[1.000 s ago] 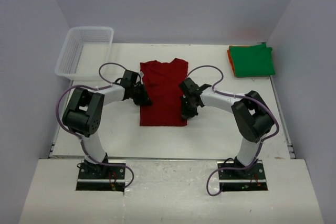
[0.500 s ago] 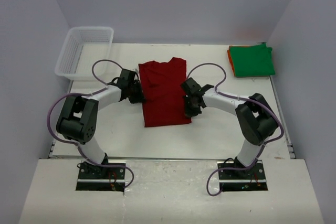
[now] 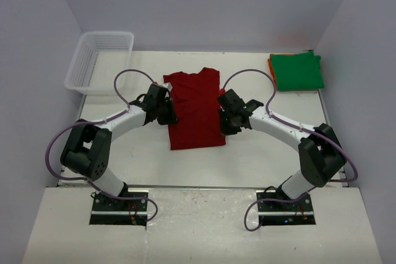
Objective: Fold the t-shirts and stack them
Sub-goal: Grab one side of the 2/3 rectangular tshirt with both arms
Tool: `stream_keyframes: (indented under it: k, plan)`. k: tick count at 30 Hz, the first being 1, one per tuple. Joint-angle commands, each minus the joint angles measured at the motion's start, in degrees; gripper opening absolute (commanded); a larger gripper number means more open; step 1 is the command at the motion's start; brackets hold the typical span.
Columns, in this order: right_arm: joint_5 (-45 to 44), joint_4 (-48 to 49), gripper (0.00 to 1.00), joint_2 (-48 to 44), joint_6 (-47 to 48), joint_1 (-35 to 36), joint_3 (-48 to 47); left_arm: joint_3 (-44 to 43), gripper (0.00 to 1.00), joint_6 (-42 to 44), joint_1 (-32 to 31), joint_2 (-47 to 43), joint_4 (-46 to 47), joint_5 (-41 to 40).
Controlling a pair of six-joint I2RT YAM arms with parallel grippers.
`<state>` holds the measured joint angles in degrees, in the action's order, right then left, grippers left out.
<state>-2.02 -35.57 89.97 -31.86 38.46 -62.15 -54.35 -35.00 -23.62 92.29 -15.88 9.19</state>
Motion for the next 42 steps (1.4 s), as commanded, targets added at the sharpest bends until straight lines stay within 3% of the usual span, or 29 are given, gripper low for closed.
stream_keyframes:
  k: [1, 16, 34, 42]
  plan:
    - [-0.1, 1.2, 0.00, 1.2, -0.1, 0.1, 1.6, 2.1, 0.00, -0.8, -1.9, -3.4, 0.7, 1.1]
    - [1.7, 7.3, 0.00, 9.5, -2.2, 0.0, 5.2, 7.2, 0.00, -1.2, -2.9, -9.9, -0.6, 1.5]
    - [2.5, 7.3, 0.00, 10.2, -2.3, 0.1, 5.5, 15.1, 0.00, -3.0, -5.5, -16.1, -0.6, 1.6]
    - [2.7, 6.6, 0.00, 8.3, -2.4, 0.2, 5.5, 20.2, 0.00, -4.5, -5.5, -13.2, 2.7, 1.5]
